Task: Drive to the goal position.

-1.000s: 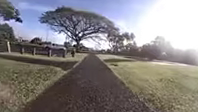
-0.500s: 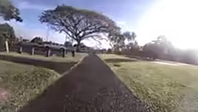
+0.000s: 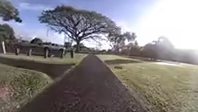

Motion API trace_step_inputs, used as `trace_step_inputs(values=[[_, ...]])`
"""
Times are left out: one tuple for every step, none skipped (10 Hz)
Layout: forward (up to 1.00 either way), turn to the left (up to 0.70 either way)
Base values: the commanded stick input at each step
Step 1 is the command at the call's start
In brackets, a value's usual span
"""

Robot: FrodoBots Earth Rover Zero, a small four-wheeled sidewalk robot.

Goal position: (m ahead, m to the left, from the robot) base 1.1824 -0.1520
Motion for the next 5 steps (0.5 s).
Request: trace_step_inputs(values=[[0.7,0.0],[0.7,0.0],[0.7,0.0],[0.7,0.14],[0.7,0.35]])
